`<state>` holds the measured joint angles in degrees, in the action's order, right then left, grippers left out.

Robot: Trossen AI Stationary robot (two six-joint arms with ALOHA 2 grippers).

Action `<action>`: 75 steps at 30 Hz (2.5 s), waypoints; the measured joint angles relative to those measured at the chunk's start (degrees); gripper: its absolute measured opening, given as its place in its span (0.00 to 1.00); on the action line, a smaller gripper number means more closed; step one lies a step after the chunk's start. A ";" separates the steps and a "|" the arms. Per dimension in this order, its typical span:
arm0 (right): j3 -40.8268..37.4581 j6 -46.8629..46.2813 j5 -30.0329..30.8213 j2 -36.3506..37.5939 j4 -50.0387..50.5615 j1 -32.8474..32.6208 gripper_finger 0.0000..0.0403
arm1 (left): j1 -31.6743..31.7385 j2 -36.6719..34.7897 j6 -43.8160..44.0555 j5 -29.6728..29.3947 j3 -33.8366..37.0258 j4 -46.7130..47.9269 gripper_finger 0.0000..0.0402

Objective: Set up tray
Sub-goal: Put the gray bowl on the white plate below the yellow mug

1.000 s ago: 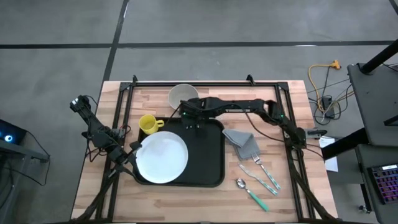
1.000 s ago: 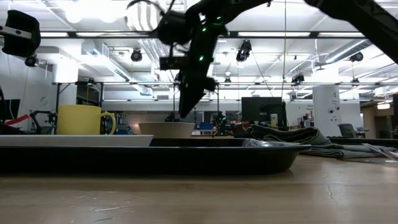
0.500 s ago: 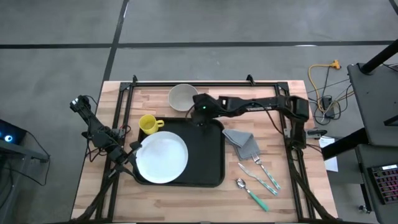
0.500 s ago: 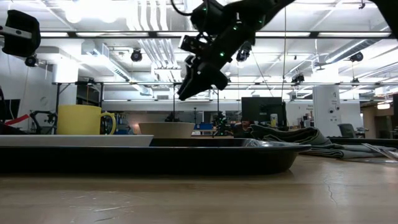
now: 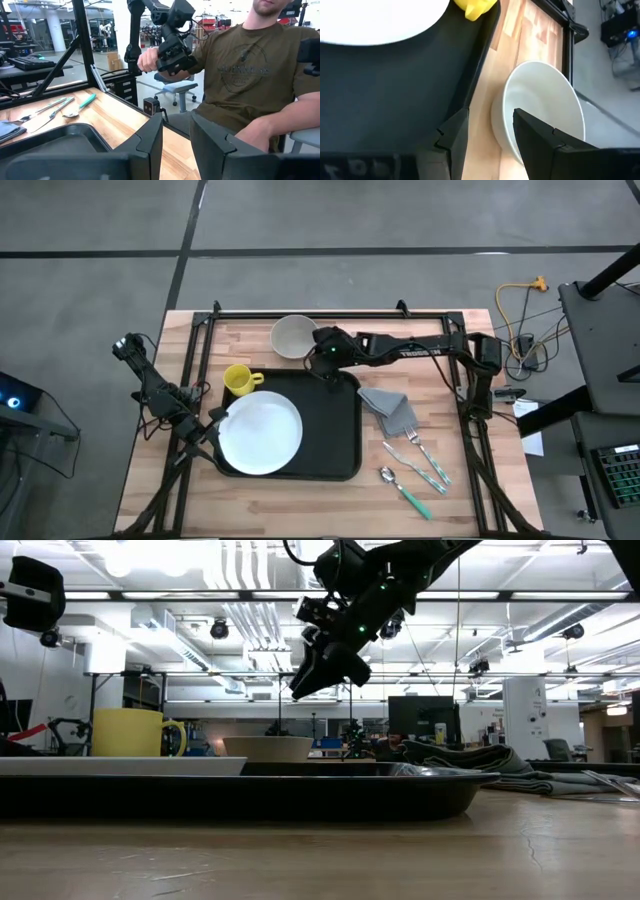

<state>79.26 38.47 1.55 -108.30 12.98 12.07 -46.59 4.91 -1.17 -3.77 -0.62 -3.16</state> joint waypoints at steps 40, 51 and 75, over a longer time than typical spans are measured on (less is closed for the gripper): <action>0.75 11.29 -6.09 -6.61 0.32 9.65 0.36 | 0.01 0.02 0.00 0.00 0.00 0.02 0.20; 3.67 12.17 -5.91 -7.73 0.17 10.70 0.36 | 0.00 0.00 0.00 0.00 -0.01 -0.02 0.20; 3.55 15.49 -7.03 -9.08 0.52 12.75 0.36 | 0.00 0.02 0.00 0.00 0.00 0.00 0.20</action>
<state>82.81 53.96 -5.48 -117.38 13.50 24.82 -46.58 4.93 -1.17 -3.77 -0.62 -3.16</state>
